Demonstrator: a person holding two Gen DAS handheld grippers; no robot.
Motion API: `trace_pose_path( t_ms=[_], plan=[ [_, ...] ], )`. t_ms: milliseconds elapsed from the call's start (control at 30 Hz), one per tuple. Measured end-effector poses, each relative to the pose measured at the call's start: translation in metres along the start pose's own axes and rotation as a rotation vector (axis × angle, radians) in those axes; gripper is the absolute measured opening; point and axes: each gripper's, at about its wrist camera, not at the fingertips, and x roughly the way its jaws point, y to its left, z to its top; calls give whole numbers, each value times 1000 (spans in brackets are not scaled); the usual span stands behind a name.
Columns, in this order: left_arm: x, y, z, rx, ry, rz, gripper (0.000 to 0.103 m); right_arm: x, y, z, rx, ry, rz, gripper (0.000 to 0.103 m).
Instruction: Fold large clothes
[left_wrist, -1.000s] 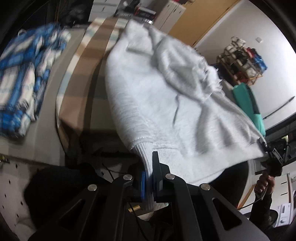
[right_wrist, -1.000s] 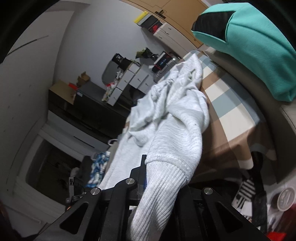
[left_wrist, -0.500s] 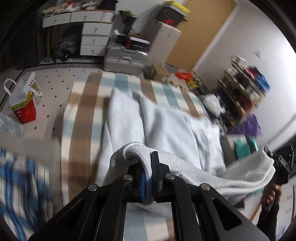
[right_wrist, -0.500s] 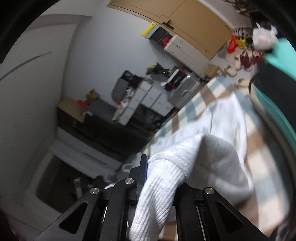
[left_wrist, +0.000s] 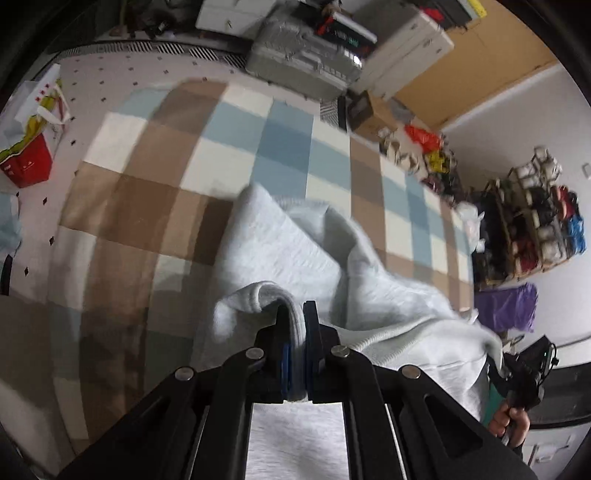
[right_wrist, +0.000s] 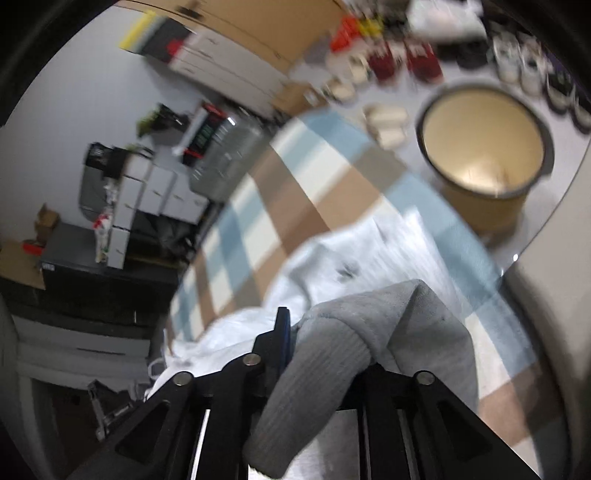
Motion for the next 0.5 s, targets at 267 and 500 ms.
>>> trace_pose_path(
  t_ms=[267, 500],
  plan=[
    [-34, 3, -18, 151, -26, -47, 73, -67, 9, -20, -333, -189, 58, 76],
    [-19, 27, -18, 142, -20, 45, 74, -74, 28, -48, -622, -189, -105, 85]
  ],
)
